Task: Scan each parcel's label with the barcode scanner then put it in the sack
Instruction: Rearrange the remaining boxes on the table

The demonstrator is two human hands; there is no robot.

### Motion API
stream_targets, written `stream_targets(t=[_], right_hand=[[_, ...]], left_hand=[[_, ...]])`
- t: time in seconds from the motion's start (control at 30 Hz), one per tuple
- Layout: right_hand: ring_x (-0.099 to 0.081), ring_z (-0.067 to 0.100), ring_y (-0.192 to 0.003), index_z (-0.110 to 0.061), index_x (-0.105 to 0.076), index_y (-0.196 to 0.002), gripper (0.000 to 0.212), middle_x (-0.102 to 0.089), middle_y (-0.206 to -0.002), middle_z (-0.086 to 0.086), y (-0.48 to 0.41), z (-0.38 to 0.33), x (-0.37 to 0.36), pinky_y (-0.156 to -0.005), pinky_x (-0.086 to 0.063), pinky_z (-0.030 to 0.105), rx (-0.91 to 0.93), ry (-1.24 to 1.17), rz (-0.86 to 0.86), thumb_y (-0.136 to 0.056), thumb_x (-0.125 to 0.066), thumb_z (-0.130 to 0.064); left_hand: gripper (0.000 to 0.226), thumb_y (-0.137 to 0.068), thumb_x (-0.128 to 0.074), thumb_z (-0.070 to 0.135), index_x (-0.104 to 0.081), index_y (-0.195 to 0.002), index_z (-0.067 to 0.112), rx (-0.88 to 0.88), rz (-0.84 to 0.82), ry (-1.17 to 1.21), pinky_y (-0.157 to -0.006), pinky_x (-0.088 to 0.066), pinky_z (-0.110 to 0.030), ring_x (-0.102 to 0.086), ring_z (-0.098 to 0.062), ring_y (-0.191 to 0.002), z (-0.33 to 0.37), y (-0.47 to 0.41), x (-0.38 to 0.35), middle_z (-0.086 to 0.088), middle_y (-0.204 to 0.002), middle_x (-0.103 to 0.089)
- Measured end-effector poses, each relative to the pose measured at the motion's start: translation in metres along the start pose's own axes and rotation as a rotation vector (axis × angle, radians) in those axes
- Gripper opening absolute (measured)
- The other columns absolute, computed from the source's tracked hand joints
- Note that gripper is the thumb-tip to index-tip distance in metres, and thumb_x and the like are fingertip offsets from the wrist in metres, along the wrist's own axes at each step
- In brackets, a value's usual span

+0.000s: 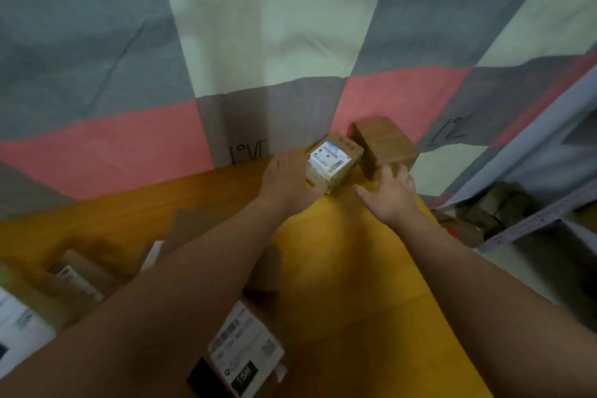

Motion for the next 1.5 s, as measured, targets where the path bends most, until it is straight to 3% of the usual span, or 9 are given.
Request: stream_targets(t=[0.23, 0.33, 0.53, 0.8, 1.13, 1.27, 1.37, 1.43, 1.5], right_hand=[[0.007, 0.045, -0.146, -0.037, -0.018, -0.151, 0.094, 0.012, -0.160, 0.019, -0.100, 0.046, -0.008, -0.114, 0.005, 0.062, -0.028, 0.113, 0.019, -0.075, -0.055, -0.077], [0.005, 0.048, -0.145, -0.041, -0.026, -0.146, 0.093, 0.008, -0.160, 0.021, -0.127, 0.063, -0.016, -0.111, 0.007, 0.065, -0.038, 0.077, 0.032, -0.068, -0.058, -0.081], [-0.037, 0.043, -0.122, -0.026, -0.041, -0.124, 0.070, -0.034, -0.131, 0.019, -0.115, 0.059, -0.021, -0.104, -0.032, 0.049, -0.016, -0.113, 0.190, -0.069, -0.073, -0.055], [-0.037, 0.042, -0.121, -0.026, -0.040, -0.125, 0.072, -0.034, -0.127, 0.018, 0.001, 0.072, -0.041, -0.103, -0.033, 0.046, -0.084, -0.096, 0.190, -0.067, -0.074, -0.053], [-0.036, 0.040, -0.123, -0.032, -0.036, -0.140, 0.085, -0.032, -0.131, 0.017, 0.109, 0.071, -0.075, -0.104, -0.037, 0.046, 0.006, -0.146, 0.204, -0.068, -0.073, -0.058], [-0.037, 0.039, -0.126, -0.037, -0.036, -0.141, 0.082, -0.033, -0.135, 0.017, 0.152, 0.072, -0.085, -0.106, -0.034, 0.045, 0.039, -0.097, 0.184, -0.070, -0.068, -0.065], [-0.023, 0.041, -0.139, -0.035, -0.034, -0.144, 0.080, -0.024, -0.150, 0.023, 0.201, 0.074, -0.094, -0.114, -0.014, 0.052, 0.106, -0.023, 0.170, -0.077, -0.059, -0.069], [-0.016, 0.037, -0.144, -0.026, -0.041, -0.144, 0.067, -0.026, -0.153, 0.022, 0.245, 0.062, -0.082, -0.118, -0.009, 0.051, 0.275, -0.192, 0.290, -0.088, -0.052, -0.060], [-0.032, 0.028, -0.137, -0.017, -0.052, -0.134, 0.051, -0.043, -0.144, 0.011, 0.299, 0.043, -0.064, -0.112, -0.025, 0.039, 0.504, -0.529, 0.385, -0.095, -0.049, -0.049]], left_hand=[[0.088, -0.084, -0.052, 0.065, -0.013, -0.152, 0.027, 0.086, -0.107, -0.135, -0.117, -0.014, -0.047, -0.010, -0.038, -0.144, -0.003, -0.087, -0.081, -0.020, -0.156, -0.012], [0.086, -0.080, -0.055, 0.066, -0.019, -0.150, 0.031, 0.080, -0.088, -0.177, -0.114, -0.023, -0.048, -0.022, -0.038, -0.139, -0.008, -0.107, -0.092, -0.020, -0.150, -0.023], [0.079, -0.080, -0.064, 0.054, -0.027, -0.144, 0.029, 0.110, -0.051, -0.095, -0.098, -0.037, -0.042, -0.035, -0.035, -0.122, -0.006, -0.086, -0.092, -0.017, -0.135, -0.031], [0.087, -0.083, -0.062, 0.055, -0.014, -0.150, 0.025, 0.129, -0.101, -0.181, -0.095, -0.036, -0.039, -0.037, -0.035, -0.120, 0.001, 0.017, -0.087, -0.019, -0.138, -0.030], [0.068, -0.074, -0.062, 0.059, -0.041, -0.127, 0.022, -0.172, 0.459, -0.378, -0.071, -0.031, -0.031, -0.036, -0.024, -0.101, 0.044, 0.163, -0.003, -0.008, -0.119, -0.036], [0.079, -0.074, -0.065, 0.060, -0.036, -0.139, 0.026, -0.172, 0.567, -0.308, -0.087, -0.039, -0.038, -0.036, -0.030, -0.117, 0.032, 0.232, 0.009, -0.012, -0.133, -0.031], [0.084, -0.073, -0.069, 0.059, -0.033, -0.142, 0.027, -0.103, 0.655, -0.152, -0.101, -0.036, -0.041, -0.034, -0.031, -0.125, 0.006, 0.304, 0.005, -0.012, -0.139, -0.030], [0.088, -0.072, -0.071, 0.058, -0.031, -0.144, 0.027, -0.038, 0.697, -0.037, -0.103, -0.035, -0.040, -0.033, -0.028, -0.126, -0.012, 0.351, 0.000, -0.010, -0.137, -0.030], [0.093, -0.071, -0.073, 0.058, -0.027, -0.146, 0.026, 0.006, 0.732, 0.067, -0.105, -0.033, -0.039, -0.033, -0.026, -0.128, -0.026, 0.388, -0.006, -0.008, -0.137, -0.029]])
Point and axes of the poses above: each hand's wrist, its own y-axis away from the middle knuckle, its own x-axis out of the back of the hand, z = x × y, the point moved 8 cm from there along -y, towards the middle knuckle
